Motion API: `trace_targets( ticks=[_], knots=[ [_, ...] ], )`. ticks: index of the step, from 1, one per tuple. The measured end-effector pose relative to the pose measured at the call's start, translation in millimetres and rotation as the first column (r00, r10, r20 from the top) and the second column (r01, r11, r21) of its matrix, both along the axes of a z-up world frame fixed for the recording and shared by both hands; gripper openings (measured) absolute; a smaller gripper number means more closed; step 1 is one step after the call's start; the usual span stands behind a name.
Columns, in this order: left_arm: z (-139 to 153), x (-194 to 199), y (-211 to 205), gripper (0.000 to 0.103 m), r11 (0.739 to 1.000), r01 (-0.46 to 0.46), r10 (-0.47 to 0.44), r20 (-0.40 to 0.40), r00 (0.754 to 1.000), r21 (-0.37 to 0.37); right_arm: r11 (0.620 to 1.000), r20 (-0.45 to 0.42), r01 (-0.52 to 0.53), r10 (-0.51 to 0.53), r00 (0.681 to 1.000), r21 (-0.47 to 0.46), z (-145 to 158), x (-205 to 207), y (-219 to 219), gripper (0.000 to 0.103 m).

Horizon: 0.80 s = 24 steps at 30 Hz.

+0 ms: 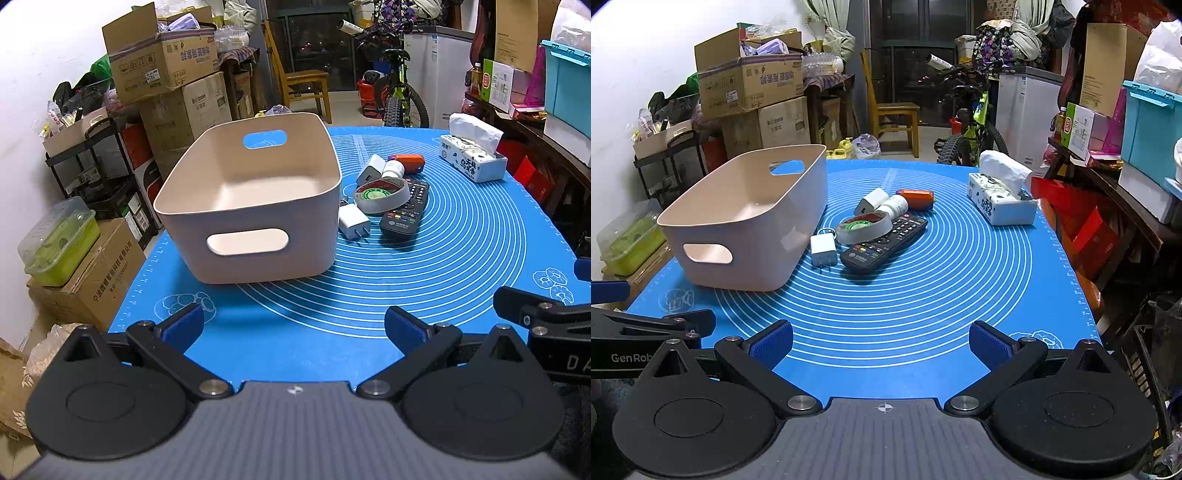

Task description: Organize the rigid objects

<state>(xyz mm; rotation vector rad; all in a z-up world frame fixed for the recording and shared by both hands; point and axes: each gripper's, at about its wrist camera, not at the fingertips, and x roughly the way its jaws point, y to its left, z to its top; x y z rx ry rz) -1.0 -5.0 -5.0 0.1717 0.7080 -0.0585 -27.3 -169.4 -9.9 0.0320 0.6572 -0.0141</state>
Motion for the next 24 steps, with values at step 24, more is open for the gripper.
trace_targets(
  ticks=[24],
  knots=[
    [-0.1, 0.1, 0.3, 0.103, 1.0, 0.0, 0.0, -0.001, 1.0, -0.001, 1.0, -0.008, 0.0, 0.0, 1.0, -0.001, -2.0, 0.8, -0.5, 0.101]
  ],
)
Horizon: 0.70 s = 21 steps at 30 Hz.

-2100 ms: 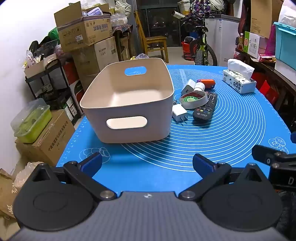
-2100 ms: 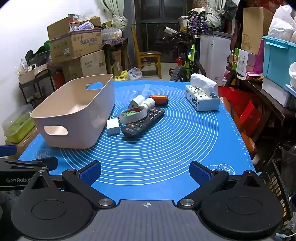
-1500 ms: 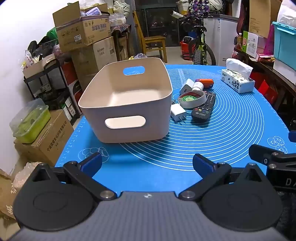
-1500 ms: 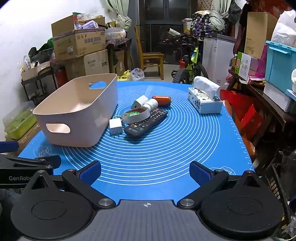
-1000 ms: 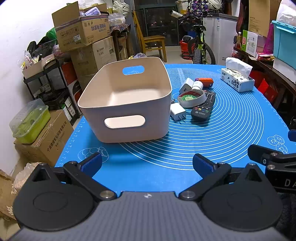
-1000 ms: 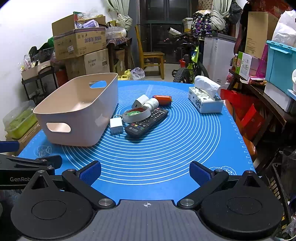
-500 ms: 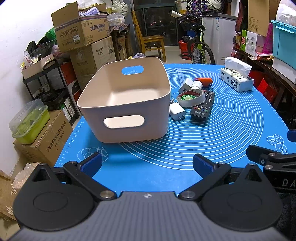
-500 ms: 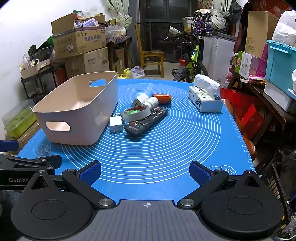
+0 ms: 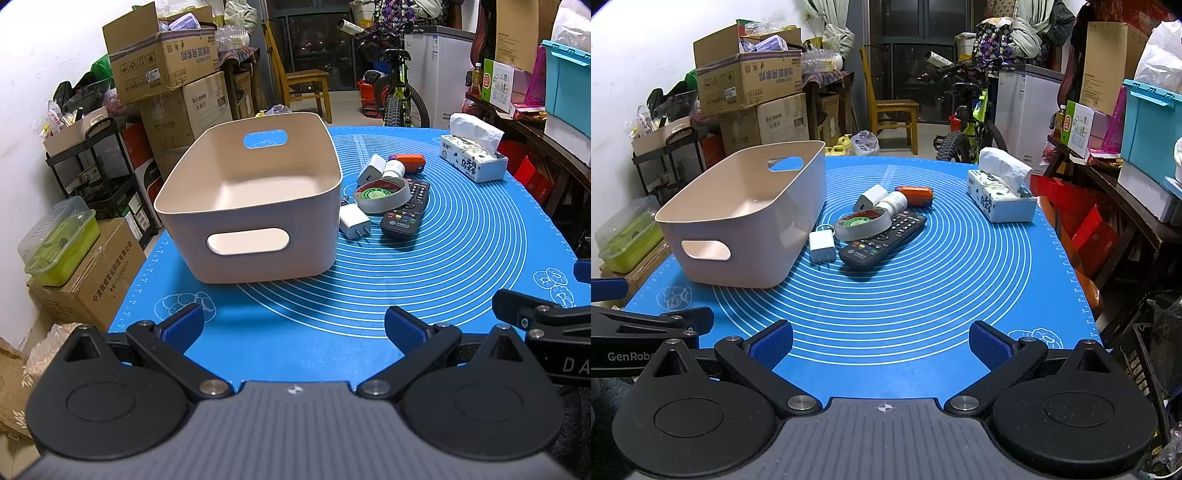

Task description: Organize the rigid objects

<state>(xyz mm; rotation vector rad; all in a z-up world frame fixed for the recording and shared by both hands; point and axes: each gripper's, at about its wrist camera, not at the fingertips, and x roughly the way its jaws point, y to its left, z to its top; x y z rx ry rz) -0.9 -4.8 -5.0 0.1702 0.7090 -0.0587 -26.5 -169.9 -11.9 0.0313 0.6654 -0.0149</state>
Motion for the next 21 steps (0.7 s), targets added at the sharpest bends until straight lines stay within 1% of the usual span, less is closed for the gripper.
trace_targets(
  ticks=[21],
  knots=[
    [0.0, 0.1, -0.3, 0.103, 1.0, -0.001, 0.001, -0.001, 1.0, 0.0, 1.0, -0.003, -0.002, 0.002, 1.0, -0.006, -1.3, 0.3, 0.3, 0.101]
  ],
)
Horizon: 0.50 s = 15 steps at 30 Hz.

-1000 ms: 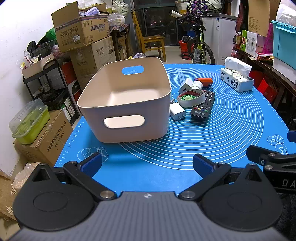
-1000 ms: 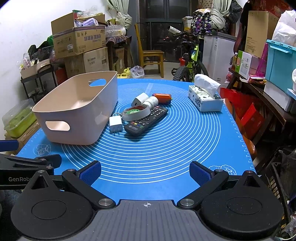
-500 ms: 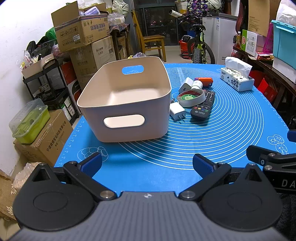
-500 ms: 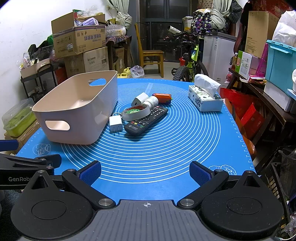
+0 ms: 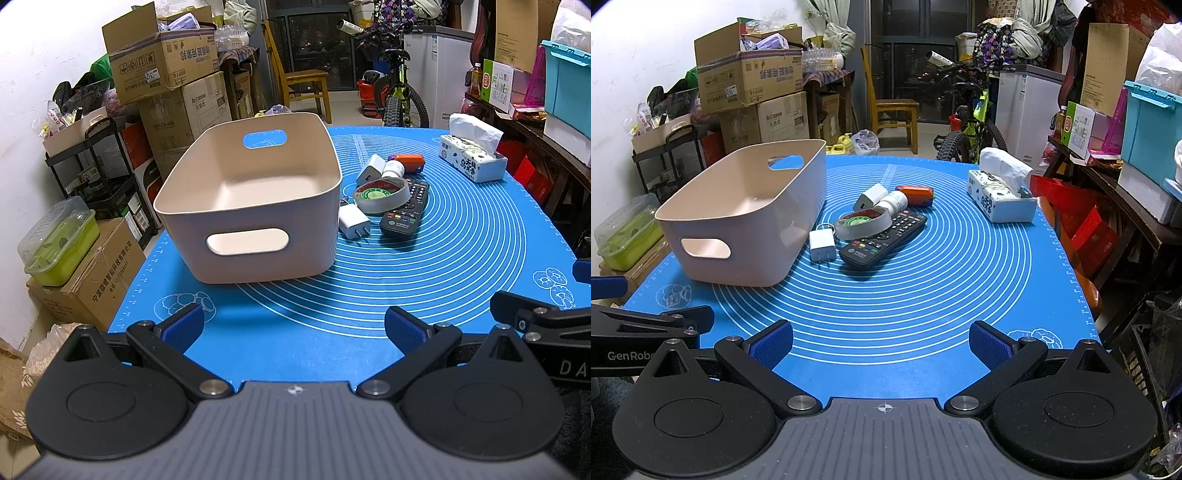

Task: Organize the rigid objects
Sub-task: 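Grasp the beige bin rim with the left gripper while the right gripper grasps the tape roll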

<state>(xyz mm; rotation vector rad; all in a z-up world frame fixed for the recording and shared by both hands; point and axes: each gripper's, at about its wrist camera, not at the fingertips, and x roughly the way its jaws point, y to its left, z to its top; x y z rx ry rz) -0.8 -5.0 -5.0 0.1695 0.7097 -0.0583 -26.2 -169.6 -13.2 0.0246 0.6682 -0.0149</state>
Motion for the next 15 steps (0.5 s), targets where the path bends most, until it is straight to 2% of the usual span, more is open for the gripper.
trace_targets(
  ticks=[15],
  knots=[
    [2.8, 0.3, 0.1, 0.103, 1.0, 0.002, -0.002, 0.0, 1.0, 0.0, 1.0, -0.005, 0.015, -0.015, 1.0, 0.008, 2.8, 4.0, -1.5, 0.101]
  ],
)
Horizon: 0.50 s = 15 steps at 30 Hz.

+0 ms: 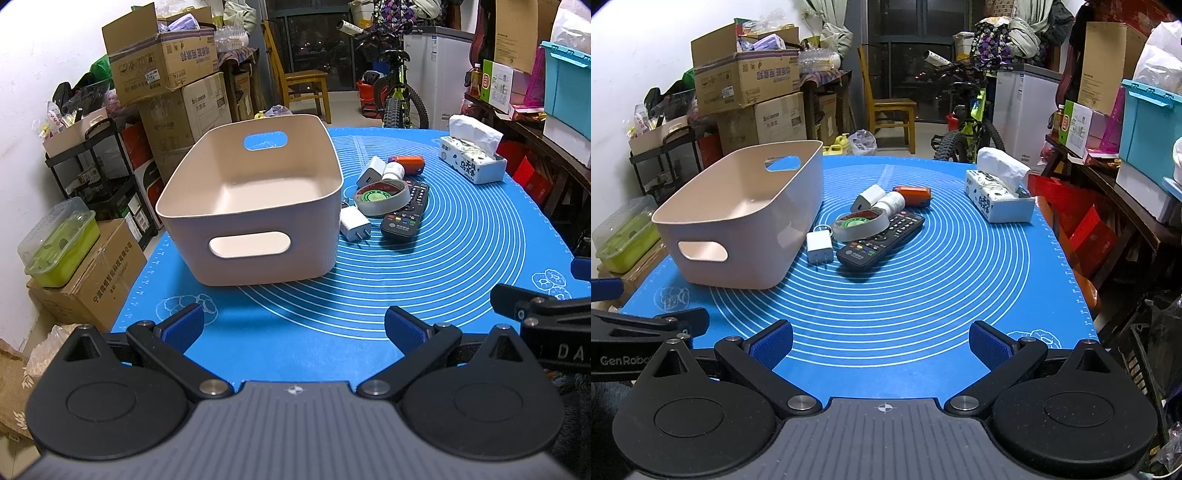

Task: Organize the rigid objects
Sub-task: 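Grasp the beige bin rim with the left gripper while the right gripper grasps the tape roll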

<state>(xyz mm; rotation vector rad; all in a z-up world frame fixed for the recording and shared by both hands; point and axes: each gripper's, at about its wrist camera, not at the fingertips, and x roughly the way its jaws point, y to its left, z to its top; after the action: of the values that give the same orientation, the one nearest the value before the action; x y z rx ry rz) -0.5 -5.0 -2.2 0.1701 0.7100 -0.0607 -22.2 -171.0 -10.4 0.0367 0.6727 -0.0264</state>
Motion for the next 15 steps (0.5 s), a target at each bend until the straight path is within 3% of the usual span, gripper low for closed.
trace_targets(
  ticks=[8, 15],
  knots=[
    [23.4, 21.6, 23.6, 0.103, 1.0, -0.025, 0.025, -0.018, 1.0, -0.014, 1.0, 0.024, 0.017, -0.017, 1.0, 0.02, 15.6, 18.1, -8.9, 0.101],
    [51.0, 56.2, 53.4, 0.102, 0.995, -0.097, 0.098, 0.017, 0.995, -0.037, 0.999, 0.054, 0.024, -0.025, 0.998, 0.028, 25.0, 49.0, -16.1, 0.101]
  ],
)
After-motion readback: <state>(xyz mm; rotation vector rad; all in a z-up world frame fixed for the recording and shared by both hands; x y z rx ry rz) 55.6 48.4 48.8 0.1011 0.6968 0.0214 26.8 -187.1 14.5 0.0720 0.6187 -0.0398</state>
